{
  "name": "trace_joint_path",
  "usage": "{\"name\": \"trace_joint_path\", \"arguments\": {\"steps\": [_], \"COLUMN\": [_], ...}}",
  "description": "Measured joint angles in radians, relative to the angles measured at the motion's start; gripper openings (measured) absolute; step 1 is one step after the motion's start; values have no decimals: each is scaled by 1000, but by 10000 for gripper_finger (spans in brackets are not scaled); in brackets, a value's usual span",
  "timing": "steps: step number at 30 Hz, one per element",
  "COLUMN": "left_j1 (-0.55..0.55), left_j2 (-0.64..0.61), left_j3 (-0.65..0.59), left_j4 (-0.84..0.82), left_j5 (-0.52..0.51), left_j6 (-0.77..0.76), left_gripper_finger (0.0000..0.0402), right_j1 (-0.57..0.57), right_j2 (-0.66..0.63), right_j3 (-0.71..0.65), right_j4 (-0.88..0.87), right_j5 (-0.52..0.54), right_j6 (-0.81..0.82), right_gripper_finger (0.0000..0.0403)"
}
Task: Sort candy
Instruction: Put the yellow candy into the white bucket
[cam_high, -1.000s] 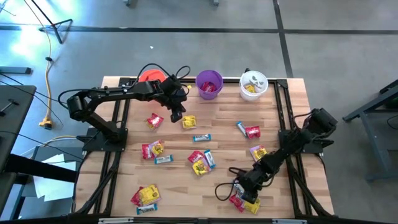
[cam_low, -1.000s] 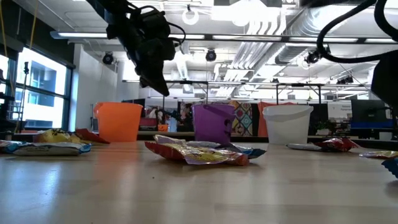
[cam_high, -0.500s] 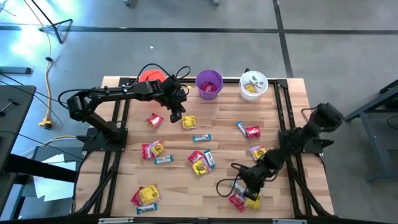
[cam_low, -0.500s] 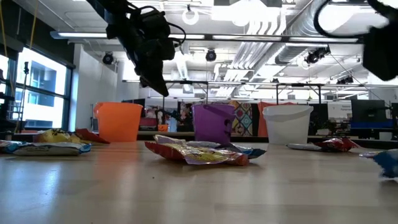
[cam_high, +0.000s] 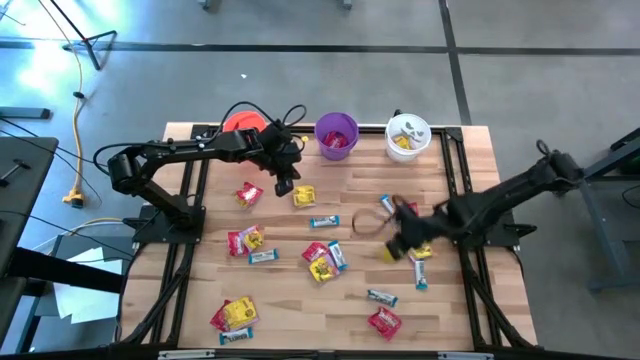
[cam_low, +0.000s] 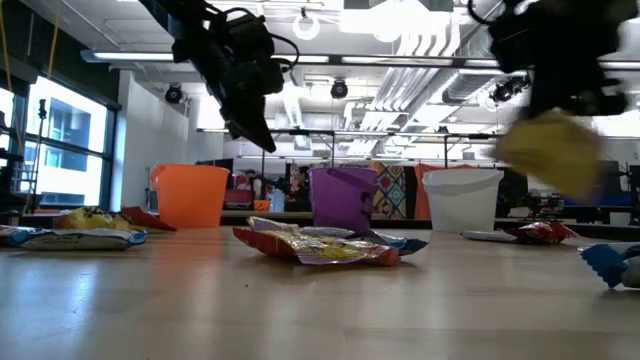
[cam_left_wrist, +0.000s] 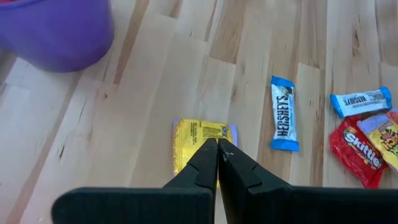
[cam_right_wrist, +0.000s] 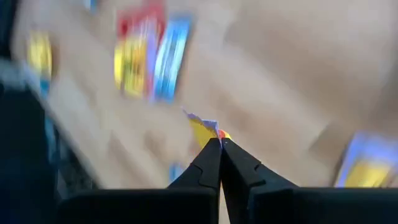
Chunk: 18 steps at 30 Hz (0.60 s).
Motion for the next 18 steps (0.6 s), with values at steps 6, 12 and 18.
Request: {"name": "trace_joint_path", "arguments": {"steps": [6,12,18], "left_j1": [0,1,2], "left_j2": [0,0,0], "left_j3": [0,0,0], "left_j4": [11,30,33], "left_j5": [0,-1,-4], "left_j6": [-5,-43,-56], "left_gripper_finger": [0,0,0], "right_j1": [-251,-482,-684], "right_j2": [-43,-44,-45], "right_j3": [0,1,2], "right_j4": [23,177,350], "right_j5": [219,405,494], "right_j6": [-97,-294,-483], "right_gripper_finger": [0,0,0]}}
